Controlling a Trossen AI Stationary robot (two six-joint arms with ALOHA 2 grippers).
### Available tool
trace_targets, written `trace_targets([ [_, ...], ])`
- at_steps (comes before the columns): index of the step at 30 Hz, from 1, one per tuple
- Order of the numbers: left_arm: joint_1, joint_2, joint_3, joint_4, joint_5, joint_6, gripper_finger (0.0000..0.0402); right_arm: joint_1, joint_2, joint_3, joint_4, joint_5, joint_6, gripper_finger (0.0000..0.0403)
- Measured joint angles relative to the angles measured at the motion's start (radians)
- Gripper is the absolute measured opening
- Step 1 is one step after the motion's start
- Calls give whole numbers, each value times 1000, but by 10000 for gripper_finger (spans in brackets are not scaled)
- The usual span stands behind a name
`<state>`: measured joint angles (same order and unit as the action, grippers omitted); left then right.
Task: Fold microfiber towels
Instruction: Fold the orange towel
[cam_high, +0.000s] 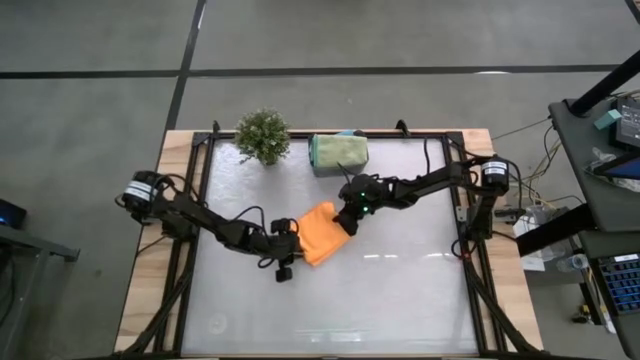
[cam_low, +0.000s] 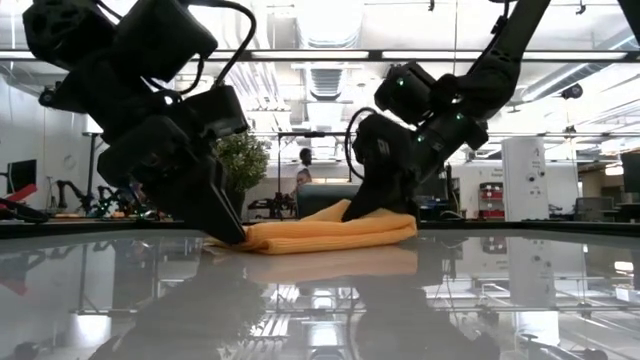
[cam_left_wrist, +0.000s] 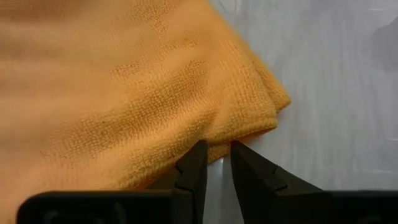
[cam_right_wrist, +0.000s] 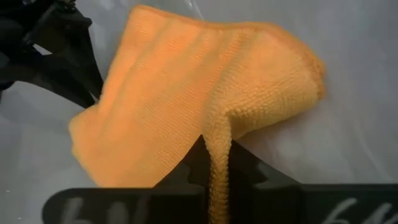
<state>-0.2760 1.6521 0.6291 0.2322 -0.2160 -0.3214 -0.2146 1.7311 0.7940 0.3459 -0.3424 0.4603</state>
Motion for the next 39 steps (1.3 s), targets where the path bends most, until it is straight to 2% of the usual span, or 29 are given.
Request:
trace_targets([
  [5,-1,-52,-1,-21,-1,39,59,-6,-40,1,-13,2,-12,13],
  [10,-7,-103,-1,-141,0,0,59,-7,-80,3,-50,29,-33,13],
  [13,-27,-118,-1,-184,1,-39,59,-7,-83,37,-135,42,-58,12],
  [15,-44,-114,-1,-186,0,-39,59,0,-84,77,-253,101,-83,12],
  [20,-58,-64,-3,-151,-59,-39,59,38,-84,205,-570,346,-166,12],
  [23,-57,-23,-3,-102,-119,-33,59,64,-83,273,-658,427,-193,12],
  [28,-36,46,-3,25,-222,35,59,87,-52,365,-732,453,-200,12],
  [34,24,117,0,166,-221,72,59,126,6,447,-764,461,-200,12],
  [39,41,145,2,185,-227,74,59,169,58,503,-767,459,-177,12],
])
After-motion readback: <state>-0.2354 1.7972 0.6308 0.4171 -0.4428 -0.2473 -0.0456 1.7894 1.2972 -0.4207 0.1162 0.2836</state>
